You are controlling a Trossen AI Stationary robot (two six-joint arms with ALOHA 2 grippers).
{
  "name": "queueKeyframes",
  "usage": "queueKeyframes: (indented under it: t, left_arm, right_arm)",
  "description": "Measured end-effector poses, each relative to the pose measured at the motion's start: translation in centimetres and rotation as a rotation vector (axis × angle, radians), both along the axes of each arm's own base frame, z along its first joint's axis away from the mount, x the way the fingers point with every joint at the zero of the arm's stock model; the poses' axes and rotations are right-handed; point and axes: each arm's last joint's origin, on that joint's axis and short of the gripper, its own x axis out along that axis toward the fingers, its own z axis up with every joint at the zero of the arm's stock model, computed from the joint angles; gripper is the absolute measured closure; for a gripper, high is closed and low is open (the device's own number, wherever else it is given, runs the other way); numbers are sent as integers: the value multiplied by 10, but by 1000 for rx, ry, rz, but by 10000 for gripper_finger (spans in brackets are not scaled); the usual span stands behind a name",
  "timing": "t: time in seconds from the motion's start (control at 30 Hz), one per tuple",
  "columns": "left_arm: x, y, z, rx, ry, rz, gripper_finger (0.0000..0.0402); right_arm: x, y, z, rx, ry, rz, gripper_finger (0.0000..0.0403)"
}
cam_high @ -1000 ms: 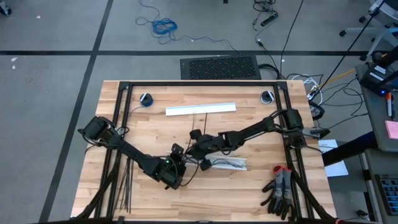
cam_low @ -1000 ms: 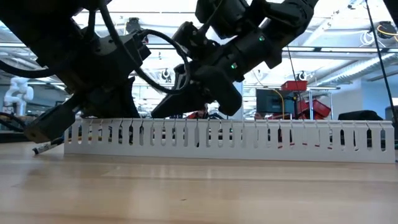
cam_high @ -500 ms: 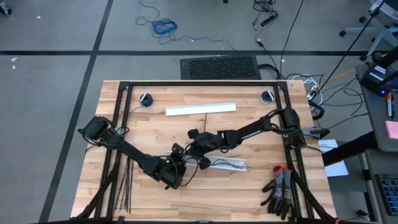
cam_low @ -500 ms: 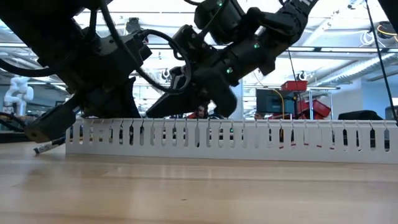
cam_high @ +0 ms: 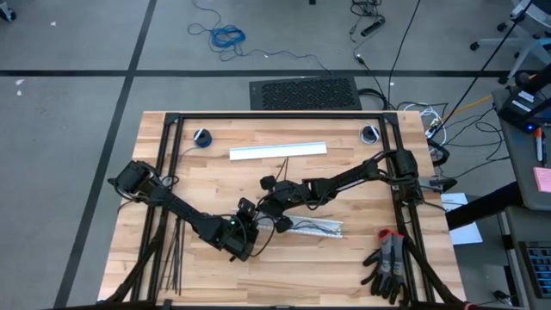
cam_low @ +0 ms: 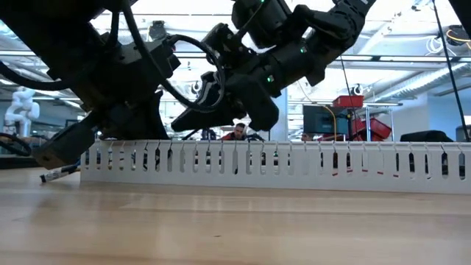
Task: Ziptie cables
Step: Put the zip-tied cables into the white cable duct
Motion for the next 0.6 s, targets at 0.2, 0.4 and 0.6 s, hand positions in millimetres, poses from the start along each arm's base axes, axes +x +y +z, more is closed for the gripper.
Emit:
queueKeyframes:
  t: [0.2,0.4,0.6]
  left_arm:
    - [0,0,0,-3,-3,2,392]
    - [1,0,0,-6,-7,3,391]
    - [1,0,0,-11,-5,2,391]
  right_arm:
    - [-4,6,-4,-5,58,11,403]
    - [-7,25,-4,-60,59,17,403]
    - [-7,17,-6,-64,79,-6,403]
